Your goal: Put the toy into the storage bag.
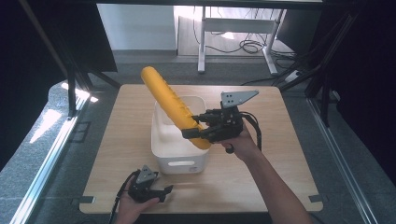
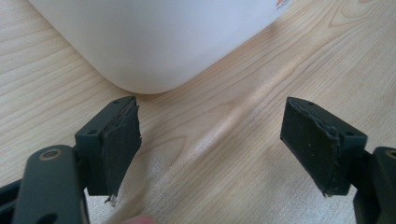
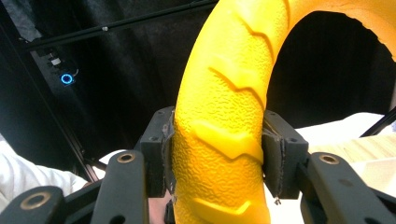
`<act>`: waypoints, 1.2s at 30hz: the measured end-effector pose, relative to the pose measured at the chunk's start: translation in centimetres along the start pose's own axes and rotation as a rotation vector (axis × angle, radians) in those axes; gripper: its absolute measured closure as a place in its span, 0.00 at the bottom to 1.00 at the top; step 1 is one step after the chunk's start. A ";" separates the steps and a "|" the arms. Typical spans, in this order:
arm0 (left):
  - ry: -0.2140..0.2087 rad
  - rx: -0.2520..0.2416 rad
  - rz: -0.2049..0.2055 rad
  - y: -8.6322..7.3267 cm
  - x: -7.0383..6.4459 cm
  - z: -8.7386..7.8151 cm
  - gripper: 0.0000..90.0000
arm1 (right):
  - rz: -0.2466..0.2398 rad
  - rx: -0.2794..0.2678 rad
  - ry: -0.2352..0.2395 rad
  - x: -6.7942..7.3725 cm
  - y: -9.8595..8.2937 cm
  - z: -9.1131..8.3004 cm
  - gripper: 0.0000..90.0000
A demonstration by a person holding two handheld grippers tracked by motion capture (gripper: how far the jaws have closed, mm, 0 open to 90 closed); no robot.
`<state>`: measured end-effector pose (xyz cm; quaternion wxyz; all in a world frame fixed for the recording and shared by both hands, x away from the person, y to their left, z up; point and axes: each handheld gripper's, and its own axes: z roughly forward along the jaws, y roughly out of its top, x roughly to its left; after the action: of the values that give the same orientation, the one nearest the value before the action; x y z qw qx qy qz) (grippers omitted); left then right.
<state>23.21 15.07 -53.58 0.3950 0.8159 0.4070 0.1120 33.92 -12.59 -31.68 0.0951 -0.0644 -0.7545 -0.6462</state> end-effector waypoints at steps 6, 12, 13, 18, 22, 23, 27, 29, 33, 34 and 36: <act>0.000 0.001 0.000 0.0 0.0 0.0 0.22 | 0.012 0.020 0.005 -0.3 -0.4 0.3 0.57; -0.002 0.002 0.001 0.0 0.0 0.1 0.22 | 0.025 0.043 0.006 -1.0 -0.9 0.7 0.57; -0.002 0.002 0.001 0.0 0.0 0.1 0.22 | 0.029 0.049 0.005 -1.1 -1.0 0.8 0.57; 0.003 0.001 0.002 0.0 0.0 0.0 0.22 | 0.053 0.059 -0.002 -1.8 -1.7 1.3 0.57; 0.000 0.003 0.002 0.0 0.0 0.0 0.22 | 0.058 0.074 -0.002 -2.1 -2.2 1.6 0.57; 0.001 0.003 0.003 0.0 0.1 0.0 0.22 | 0.059 0.073 -0.004 -2.2 -2.3 1.7 0.57; 0.001 0.002 0.002 0.0 0.0 0.0 0.22 | 0.052 0.071 -0.010 -2.4 -2.4 1.8 0.56; 0.000 0.002 0.003 0.0 0.0 0.0 0.22 | 0.052 0.075 -0.012 -2.5 -2.5 1.7 0.56; 0.000 0.002 0.003 0.0 0.0 0.0 0.22 | 0.068 0.078 -0.034 -2.9 -2.9 1.6 0.56; -0.001 0.003 0.002 0.0 0.0 0.1 0.22 | 0.061 0.083 -0.039 -3.1 -3.2 1.5 0.56; -0.002 0.002 0.001 0.0 0.0 0.1 0.22 | 0.064 0.083 -0.050 -3.2 -3.5 1.4 0.56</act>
<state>23.23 15.01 -53.66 0.3948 0.8166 0.4063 0.1110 36.20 -11.67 -35.98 0.0996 -0.1007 -0.7804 -0.6091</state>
